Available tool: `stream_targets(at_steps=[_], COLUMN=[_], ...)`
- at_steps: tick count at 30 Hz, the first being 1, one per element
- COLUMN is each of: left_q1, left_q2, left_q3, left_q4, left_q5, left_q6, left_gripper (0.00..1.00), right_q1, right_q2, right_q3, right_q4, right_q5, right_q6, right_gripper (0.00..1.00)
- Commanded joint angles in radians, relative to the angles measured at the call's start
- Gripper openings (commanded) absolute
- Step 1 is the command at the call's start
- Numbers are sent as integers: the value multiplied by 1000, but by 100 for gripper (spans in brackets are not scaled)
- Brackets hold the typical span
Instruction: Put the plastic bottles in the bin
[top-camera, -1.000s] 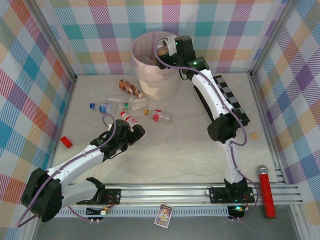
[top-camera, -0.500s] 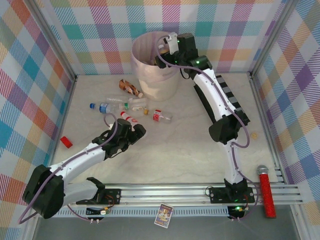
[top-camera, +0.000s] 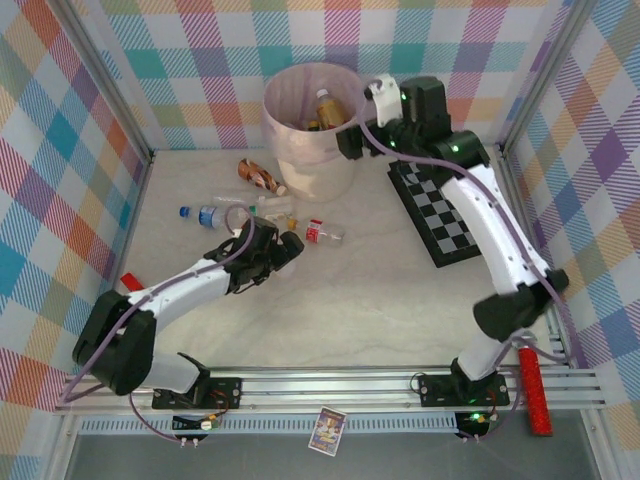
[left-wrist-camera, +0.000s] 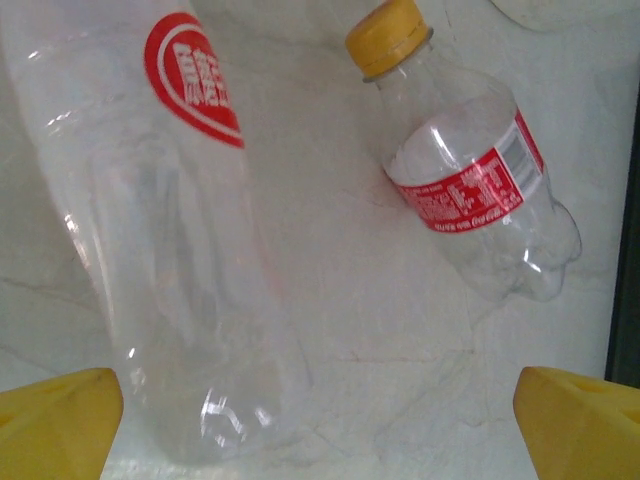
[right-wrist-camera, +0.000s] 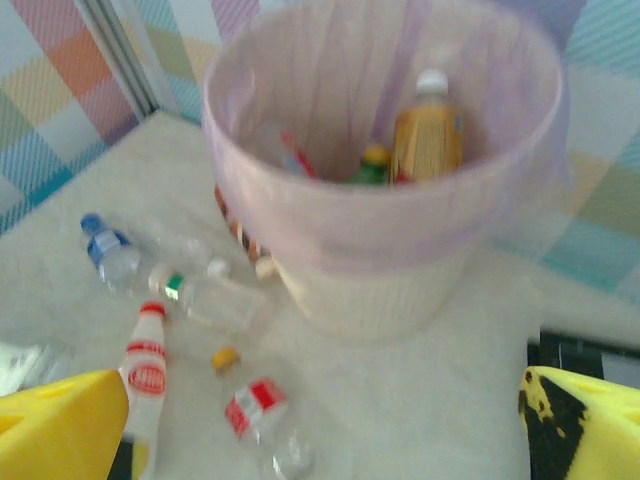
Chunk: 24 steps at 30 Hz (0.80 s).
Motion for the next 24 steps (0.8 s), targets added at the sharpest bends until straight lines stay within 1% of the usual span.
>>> stream_targets(at_steps=[1,8,11,15,17,24], left_q1=[8,9,13,15,16,16], left_q2=[41,114,156,202,216,185], left_q3=[53,62,79,103,103,36], left_q4=[-12,9,9,20,24,73], left_q5=[-5,-33,-42,-42,-48,-83], left_q6=[0,-39,-46,-65,-88,-183], left_gripper=[100,100,100,100,95,72], right_q1=[-6,-17,-22,-25,-25,-26], right_q2=[-102,-298,-352,-384,-396,-451], right_q3=[-155,-437,-516,-582,-620,-769], right_q4=[17,34,33,21,27,89], right_q5=[20,51,56,45,31,5], right_q6=[32,53,60,80,110,209], right_gripper=[99,99,99,99,99,100])
